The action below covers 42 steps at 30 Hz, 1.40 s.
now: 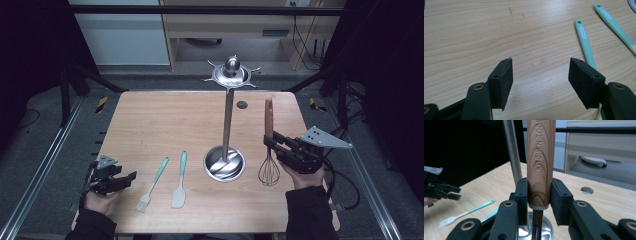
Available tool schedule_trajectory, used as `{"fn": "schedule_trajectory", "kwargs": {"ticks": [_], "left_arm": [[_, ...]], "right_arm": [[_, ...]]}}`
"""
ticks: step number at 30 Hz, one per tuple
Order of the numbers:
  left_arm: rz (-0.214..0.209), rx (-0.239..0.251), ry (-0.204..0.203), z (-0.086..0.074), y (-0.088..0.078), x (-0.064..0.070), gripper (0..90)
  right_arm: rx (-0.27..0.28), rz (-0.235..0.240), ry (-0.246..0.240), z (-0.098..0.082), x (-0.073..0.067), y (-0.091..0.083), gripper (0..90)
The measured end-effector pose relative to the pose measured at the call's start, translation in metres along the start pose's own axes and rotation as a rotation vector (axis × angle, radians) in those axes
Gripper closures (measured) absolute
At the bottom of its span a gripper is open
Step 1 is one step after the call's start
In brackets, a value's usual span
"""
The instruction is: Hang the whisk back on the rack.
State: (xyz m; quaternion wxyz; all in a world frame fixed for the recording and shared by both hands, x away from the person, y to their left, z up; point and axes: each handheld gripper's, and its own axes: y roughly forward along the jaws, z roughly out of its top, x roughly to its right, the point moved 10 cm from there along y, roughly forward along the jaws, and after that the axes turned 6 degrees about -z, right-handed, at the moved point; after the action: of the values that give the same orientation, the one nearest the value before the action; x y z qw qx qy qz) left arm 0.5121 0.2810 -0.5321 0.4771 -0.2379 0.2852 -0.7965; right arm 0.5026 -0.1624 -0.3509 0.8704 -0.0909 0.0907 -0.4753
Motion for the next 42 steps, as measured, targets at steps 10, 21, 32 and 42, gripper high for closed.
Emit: {"fn": "schedule_trajectory", "kwargs": {"ticks": [10,21,32,42], "left_arm": [[0.012,-0.005,0.013,0.000,0.000,0.001,35.7],[0.011,-0.007,0.011,0.000,0.001,0.002,35.5],[0.016,-0.012,0.009,-0.001,0.002,0.001,35.5],[0.014,-0.014,0.013,-0.001,0.001,0.001,35.5]], "right_arm": [[0.057,0.040,-0.025,0.018,-0.013,-0.009,69.5],[0.114,0.055,-0.026,0.037,-0.016,-0.022,69.5],[0.164,0.102,-0.055,0.059,-0.030,-0.022,69.5],[0.131,0.103,-0.067,0.062,-0.030,-0.007,69.5]]}}
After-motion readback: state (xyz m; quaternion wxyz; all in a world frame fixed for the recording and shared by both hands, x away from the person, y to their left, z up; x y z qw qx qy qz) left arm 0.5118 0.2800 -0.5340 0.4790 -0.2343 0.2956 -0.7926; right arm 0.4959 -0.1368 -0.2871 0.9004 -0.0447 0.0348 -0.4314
